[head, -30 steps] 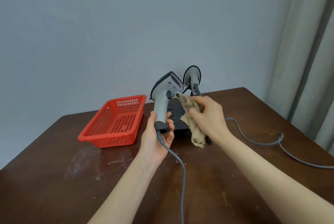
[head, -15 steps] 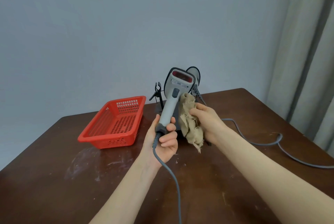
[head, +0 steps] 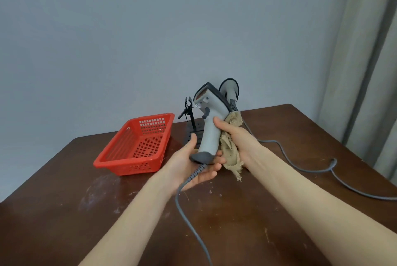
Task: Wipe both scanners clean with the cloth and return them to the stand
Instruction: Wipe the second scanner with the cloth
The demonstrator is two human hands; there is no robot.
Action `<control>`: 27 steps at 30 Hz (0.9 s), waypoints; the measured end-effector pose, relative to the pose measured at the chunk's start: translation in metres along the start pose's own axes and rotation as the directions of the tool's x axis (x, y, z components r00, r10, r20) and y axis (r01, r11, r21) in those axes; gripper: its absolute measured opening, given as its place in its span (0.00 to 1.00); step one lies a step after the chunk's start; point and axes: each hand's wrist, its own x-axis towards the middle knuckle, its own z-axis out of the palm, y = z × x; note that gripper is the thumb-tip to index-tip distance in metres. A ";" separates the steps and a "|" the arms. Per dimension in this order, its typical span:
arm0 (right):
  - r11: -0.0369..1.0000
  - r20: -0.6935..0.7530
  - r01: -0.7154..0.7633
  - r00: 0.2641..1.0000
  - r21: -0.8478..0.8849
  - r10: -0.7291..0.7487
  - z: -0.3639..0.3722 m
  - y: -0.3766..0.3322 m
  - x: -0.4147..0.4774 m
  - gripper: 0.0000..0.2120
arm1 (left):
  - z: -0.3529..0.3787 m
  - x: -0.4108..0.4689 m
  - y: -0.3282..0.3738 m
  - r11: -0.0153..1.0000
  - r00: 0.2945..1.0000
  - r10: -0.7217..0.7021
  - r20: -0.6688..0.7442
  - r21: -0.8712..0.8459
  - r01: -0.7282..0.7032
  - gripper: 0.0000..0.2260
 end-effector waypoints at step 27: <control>-0.122 0.431 0.441 0.718 -0.889 -0.546 0.000 -0.021 -0.008 0.15 | 0.012 0.003 -0.017 0.772 0.874 0.466 -0.137 0.546 -0.325 0.06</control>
